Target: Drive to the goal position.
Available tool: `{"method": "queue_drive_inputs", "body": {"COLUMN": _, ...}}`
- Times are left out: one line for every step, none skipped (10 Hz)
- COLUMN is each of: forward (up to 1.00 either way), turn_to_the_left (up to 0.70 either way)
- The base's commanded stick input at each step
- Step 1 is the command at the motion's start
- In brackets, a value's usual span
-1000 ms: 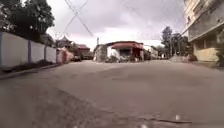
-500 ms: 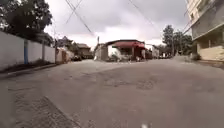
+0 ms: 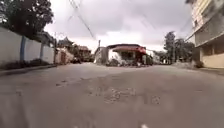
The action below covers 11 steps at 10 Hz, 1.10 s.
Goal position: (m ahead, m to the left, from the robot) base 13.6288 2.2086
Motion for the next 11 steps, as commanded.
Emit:
{"method": "queue_drive_inputs", "body": {"forward": 1.0, "turn_to_the_left": 0.0}}
{"method": "queue_drive_inputs", "body": {"forward": 1.0, "turn_to_the_left": 0.0}}
{"method": "queue_drive_inputs", "body": {"forward": 1.0, "turn_to_the_left": 0.0}}
{"method": "queue_drive_inputs", "body": {"forward": 1.0, "turn_to_the_left": 0.0}}
{"method": "queue_drive_inputs", "body": {"forward": 1.0, "turn_to_the_left": 0.0}}
{"method": "queue_drive_inputs", "body": {"forward": 1.0, "turn_to_the_left": 0.0}}
{"method": "queue_drive_inputs", "body": {"forward": 1.0, "turn_to_the_left": 0.0}}
{"method": "queue_drive_inputs", "body": {"forward": 1.0, "turn_to_the_left": 0.0}}
{"method": "queue_drive_inputs", "body": {"forward": 1.0, "turn_to_the_left": 0.0}}
{"method": "queue_drive_inputs", "body": {"forward": 1.0, "turn_to_the_left": 0.0}}
{"method": "queue_drive_inputs", "body": {"forward": 1.0, "turn_to_the_left": 0.0}}
